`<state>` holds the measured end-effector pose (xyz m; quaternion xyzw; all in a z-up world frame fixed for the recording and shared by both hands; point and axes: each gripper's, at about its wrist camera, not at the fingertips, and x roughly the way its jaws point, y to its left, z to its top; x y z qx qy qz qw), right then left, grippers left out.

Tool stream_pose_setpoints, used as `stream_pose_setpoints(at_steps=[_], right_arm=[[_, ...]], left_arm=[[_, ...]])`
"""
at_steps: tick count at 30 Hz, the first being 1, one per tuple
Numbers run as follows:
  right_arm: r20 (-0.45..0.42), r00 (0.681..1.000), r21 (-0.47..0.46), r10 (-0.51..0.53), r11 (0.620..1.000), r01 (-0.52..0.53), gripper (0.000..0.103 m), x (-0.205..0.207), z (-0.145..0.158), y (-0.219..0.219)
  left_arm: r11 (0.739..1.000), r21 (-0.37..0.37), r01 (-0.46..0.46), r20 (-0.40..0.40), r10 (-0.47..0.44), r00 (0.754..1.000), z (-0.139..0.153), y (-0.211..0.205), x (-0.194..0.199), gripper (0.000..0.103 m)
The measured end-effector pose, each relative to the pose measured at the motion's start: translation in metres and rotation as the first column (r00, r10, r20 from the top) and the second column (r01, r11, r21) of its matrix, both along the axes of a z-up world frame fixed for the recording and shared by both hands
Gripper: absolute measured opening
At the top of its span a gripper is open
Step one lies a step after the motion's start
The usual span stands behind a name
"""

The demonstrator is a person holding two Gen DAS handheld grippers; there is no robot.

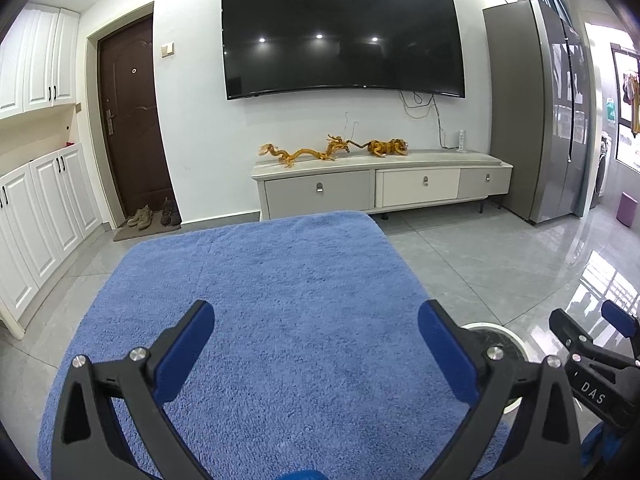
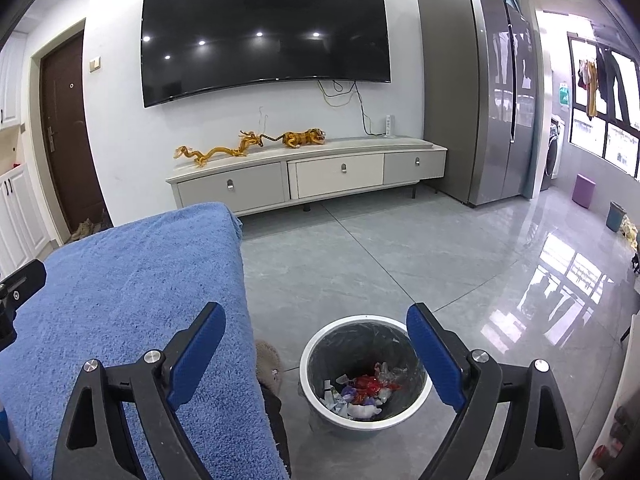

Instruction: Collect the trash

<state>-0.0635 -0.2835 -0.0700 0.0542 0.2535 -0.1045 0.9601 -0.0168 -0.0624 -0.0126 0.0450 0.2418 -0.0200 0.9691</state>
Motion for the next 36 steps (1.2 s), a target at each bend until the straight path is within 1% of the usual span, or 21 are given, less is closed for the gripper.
stream_pose_setpoints(at_steps=[1,16,29,36], right_arm=[[0.000,1.000,-0.002,-0.001,1.000,0.001,0.092,0.000,0.000,0.000],[-0.002,1.000,-0.015,0.006,1.000,-0.006,0.095,0.001,0.002,0.005],[-0.001,1.000,-0.014,0.009,1.000,-0.009,0.095,0.000,0.004,0.007],[-0.001,1.000,-0.016,0.009,1.000,-0.009,0.095,-0.001,0.005,0.007]], left_arm=[[1.000,-0.001,-0.001,0.001,0.001,1.000,0.000,0.000,0.000,0.102],[1.000,-0.007,-0.018,0.003,0.018,1.000,-0.003,0.009,0.002,0.103],[1.000,0.006,-0.030,0.009,0.030,1.000,-0.004,0.011,0.002,0.103],[0.999,-0.006,-0.037,0.006,0.037,0.999,-0.002,0.015,0.004,0.103]])
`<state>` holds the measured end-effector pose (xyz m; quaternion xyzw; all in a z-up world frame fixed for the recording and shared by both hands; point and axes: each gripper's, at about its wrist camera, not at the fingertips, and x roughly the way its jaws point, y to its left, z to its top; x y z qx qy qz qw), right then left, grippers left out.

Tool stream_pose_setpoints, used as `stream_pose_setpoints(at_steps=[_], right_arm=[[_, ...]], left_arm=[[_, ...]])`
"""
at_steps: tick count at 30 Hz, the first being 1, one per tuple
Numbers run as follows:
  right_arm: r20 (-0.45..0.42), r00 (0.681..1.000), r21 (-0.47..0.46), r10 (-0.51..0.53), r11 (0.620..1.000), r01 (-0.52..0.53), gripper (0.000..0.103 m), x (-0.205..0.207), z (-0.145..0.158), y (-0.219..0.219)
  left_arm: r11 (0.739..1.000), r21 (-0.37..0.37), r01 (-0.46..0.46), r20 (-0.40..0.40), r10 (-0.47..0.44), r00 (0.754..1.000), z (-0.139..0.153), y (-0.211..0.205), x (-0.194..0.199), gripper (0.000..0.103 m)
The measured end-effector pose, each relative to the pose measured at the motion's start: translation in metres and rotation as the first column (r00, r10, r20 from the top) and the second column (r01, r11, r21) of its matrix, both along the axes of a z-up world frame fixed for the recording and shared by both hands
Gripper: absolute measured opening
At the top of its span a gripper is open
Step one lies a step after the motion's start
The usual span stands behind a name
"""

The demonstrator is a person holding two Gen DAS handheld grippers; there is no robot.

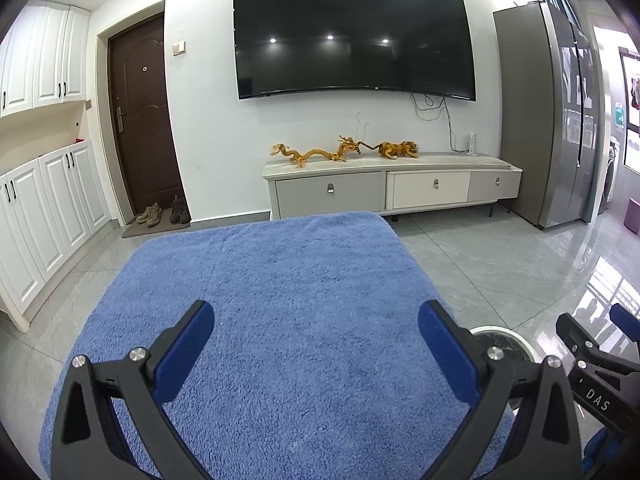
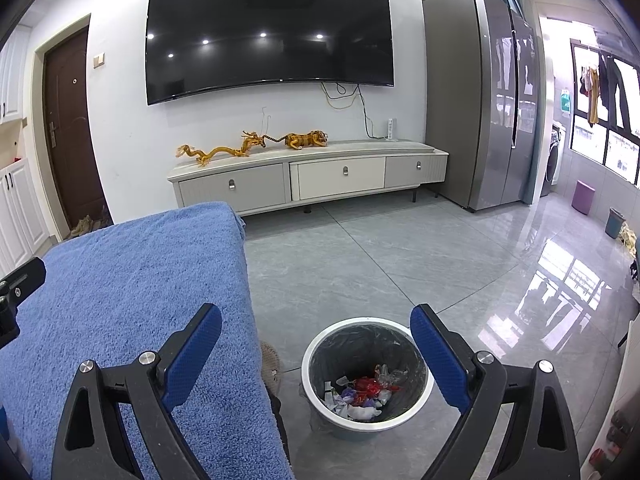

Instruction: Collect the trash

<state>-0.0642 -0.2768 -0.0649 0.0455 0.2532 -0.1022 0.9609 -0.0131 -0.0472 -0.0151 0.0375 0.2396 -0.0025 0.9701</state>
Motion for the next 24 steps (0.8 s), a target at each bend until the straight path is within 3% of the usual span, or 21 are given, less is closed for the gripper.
stream_pose_setpoints(at_steps=[24], right_arm=[[-0.003,1.000,0.000,-0.001,1.000,0.001,0.096,-0.0010,-0.0006,0.0010]], left_arm=[[1.000,-0.011,0.010,-0.017,-0.010,1.000,-0.0022,0.0011,0.0000,0.103]])
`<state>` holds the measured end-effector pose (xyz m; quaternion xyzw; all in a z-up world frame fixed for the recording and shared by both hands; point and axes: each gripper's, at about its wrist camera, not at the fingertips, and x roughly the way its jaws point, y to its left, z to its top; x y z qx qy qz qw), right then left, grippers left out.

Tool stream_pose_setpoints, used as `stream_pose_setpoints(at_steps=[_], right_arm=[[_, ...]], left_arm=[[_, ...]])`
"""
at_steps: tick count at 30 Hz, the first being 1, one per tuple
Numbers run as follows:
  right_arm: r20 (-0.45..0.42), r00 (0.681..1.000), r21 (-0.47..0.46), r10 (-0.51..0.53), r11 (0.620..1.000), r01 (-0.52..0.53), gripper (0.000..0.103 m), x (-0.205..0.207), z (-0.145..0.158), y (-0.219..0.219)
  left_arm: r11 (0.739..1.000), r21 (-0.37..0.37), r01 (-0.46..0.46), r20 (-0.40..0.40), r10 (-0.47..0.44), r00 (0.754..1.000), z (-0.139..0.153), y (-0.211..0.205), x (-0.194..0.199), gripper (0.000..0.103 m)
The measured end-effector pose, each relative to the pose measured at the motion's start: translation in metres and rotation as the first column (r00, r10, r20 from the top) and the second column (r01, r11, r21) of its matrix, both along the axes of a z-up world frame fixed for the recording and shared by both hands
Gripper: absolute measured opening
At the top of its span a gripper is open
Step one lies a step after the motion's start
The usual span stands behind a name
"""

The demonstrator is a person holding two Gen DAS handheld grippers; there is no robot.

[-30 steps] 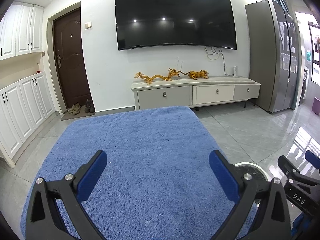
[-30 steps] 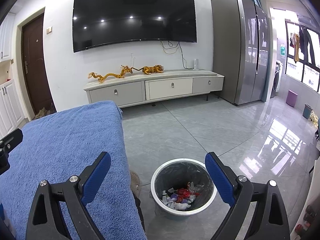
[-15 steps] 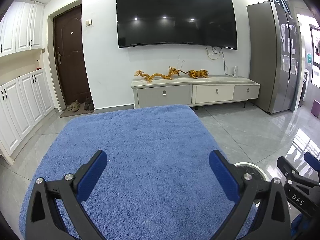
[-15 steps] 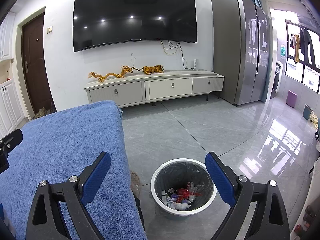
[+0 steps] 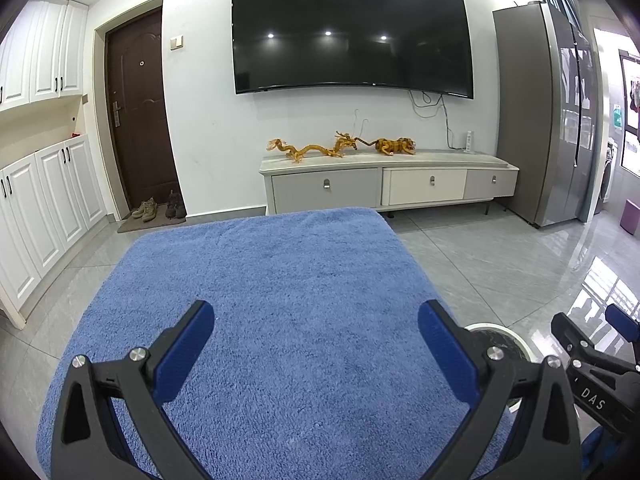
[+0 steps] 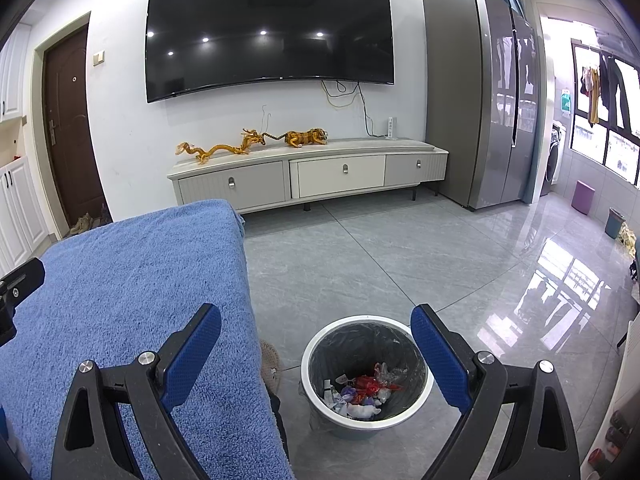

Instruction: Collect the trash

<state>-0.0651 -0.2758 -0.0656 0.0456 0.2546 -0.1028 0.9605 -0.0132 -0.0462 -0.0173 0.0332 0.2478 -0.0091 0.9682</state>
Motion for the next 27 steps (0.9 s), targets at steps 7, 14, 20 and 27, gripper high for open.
stream_pose_setpoints(at_steps=[7,14,20,27], right_arm=[[0.001,1.000,-0.001,0.000,1.000,0.000,0.096,0.0000,-0.0004,-0.0003],[-0.002,1.000,-0.001,-0.001,1.000,0.001,0.096,-0.0012,-0.0013,-0.0005],[-0.002,1.000,-0.001,-0.001,1.000,0.001,0.096,-0.0013,-0.0023,-0.0016],[-0.002,1.000,-0.001,0.001,1.000,-0.001,0.096,-0.0011,-0.0023,-0.0021]], left_arm=[[1.000,-0.002,0.002,-0.003,-0.002,1.000,-0.0016,0.0001,0.0023,0.103],[1.000,-0.007,0.003,-0.013,-0.003,1.000,-0.0034,-0.0009,0.0047,0.103],[1.000,-0.009,0.003,-0.014,-0.003,1.000,-0.0027,0.0000,0.0052,0.103],[1.000,-0.010,0.004,-0.019,-0.005,1.000,-0.0033,-0.0001,0.0067,0.103]])
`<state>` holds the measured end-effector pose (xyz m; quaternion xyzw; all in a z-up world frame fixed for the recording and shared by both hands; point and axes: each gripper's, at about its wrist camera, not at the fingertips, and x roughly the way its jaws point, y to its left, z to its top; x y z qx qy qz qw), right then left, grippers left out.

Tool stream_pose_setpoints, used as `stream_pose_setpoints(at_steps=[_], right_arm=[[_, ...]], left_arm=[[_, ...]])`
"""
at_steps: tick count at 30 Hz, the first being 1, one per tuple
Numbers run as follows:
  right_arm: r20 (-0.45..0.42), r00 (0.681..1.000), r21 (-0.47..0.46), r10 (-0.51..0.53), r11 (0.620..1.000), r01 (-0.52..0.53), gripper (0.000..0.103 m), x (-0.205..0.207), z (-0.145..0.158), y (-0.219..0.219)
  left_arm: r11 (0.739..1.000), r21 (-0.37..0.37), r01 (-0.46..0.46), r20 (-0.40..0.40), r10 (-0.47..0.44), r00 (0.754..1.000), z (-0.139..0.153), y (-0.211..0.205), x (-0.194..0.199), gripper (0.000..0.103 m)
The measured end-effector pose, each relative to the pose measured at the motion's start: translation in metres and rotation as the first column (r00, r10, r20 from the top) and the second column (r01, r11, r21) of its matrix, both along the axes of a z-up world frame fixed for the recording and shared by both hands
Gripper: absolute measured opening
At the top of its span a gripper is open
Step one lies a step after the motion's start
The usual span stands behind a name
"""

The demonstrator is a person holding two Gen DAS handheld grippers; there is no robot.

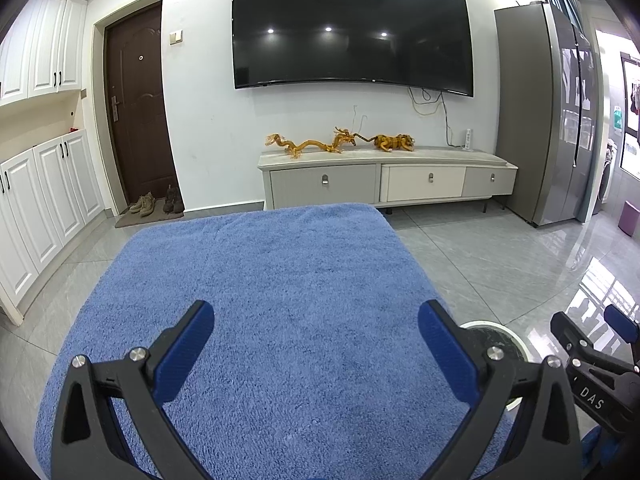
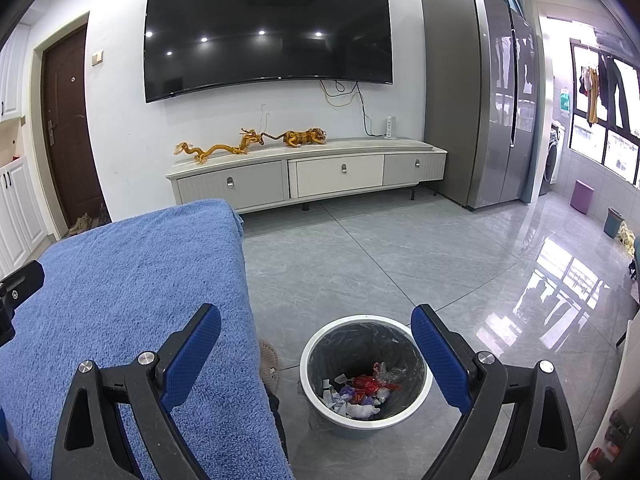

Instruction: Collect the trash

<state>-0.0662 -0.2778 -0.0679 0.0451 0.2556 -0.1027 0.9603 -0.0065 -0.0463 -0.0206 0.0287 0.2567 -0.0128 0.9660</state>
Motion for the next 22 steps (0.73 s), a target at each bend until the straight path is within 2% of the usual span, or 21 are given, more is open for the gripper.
stream_pose_setpoints(at_steps=[22], right_arm=[[0.000,1.000,-0.001,0.000,1.000,0.000,0.096,0.0004,0.0005,0.0000]], left_arm=[[1.000,-0.009,-0.001,-0.003,0.001,1.000,-0.0019,0.0007,-0.0010,0.103]])
